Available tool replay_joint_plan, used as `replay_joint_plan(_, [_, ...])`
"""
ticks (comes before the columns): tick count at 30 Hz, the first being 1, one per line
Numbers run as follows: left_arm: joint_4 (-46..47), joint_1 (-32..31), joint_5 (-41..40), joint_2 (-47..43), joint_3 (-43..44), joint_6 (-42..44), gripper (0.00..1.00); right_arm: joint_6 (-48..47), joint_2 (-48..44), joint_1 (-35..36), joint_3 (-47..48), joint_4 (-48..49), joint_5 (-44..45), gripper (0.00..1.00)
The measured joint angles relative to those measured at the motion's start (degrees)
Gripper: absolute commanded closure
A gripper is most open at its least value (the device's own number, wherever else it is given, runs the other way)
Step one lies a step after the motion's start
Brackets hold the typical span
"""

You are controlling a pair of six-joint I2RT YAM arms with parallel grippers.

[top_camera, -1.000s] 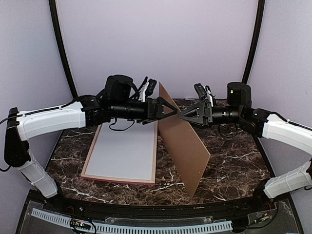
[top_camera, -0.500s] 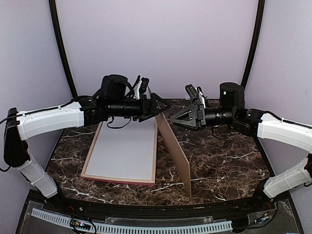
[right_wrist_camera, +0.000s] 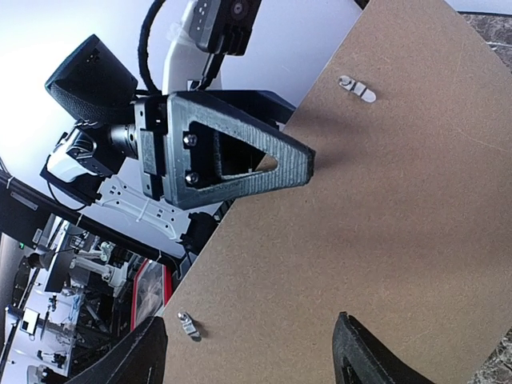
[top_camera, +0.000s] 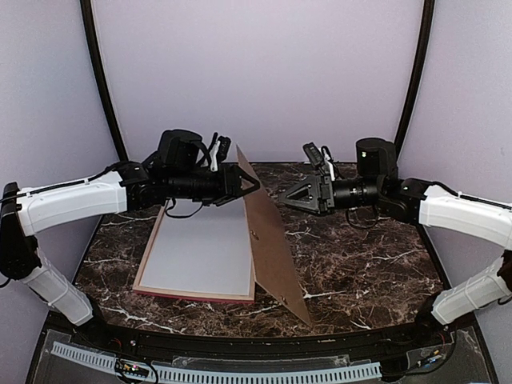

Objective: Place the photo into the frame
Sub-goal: Turn over the backboard.

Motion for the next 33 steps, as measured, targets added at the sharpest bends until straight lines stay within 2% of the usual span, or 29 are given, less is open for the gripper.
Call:
replay_joint_plan(12, [0.02,1.90,0.79,-0.37,-8.17,-1.97,0.84,-1.64,0.02,-3.45,-1.79,-2.05,0.50,0.28])
replay_joint_plan(24, [9.51,4.26,6.25,4.33,-12.22,-6.32,0.96,-4.37,-0.72,-7.08,-5.46,-5.31,2.89,0.29])
replay_joint_plan(33, [14.32,4.31,9.62,7.50,-12.68,-8.33,0.98,-7.43,-1.81,-13.64,-14.45,-12.48,15.65,0.18])
